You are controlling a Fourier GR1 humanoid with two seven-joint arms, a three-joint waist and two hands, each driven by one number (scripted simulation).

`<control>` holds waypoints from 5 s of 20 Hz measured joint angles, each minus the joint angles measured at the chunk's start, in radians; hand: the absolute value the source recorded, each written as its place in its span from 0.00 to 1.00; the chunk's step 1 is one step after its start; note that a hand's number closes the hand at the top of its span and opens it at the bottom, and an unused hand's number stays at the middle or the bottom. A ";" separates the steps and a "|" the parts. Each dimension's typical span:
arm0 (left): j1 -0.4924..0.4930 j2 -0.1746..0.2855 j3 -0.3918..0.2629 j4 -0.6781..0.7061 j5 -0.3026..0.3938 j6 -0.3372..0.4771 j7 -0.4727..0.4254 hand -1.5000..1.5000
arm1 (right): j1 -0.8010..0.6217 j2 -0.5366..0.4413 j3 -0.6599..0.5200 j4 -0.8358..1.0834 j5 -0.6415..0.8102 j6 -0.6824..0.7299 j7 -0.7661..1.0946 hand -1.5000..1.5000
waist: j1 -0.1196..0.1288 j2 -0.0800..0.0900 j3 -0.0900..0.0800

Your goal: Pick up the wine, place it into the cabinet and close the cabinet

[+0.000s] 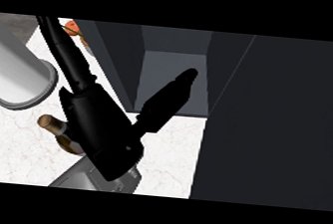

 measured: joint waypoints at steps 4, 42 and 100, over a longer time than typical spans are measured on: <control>0.073 0.000 0.013 0.005 0.007 0.042 -0.018 0.00 | 0.014 -0.012 -0.028 -0.005 0.000 0.011 -0.006 0.00 | 0.002 0.001 0.000; 0.784 0.109 0.070 0.116 0.262 0.672 -0.274 0.00 | 0.165 0.032 -0.137 0.000 -0.073 0.217 -0.086 0.00 | 0.014 0.002 -0.002; 0.595 0.285 -0.127 0.199 0.964 0.743 -0.639 1.00 | 0.155 0.060 -0.115 0.027 -0.102 0.250 -0.109 0.00 | -0.026 0.004 -0.014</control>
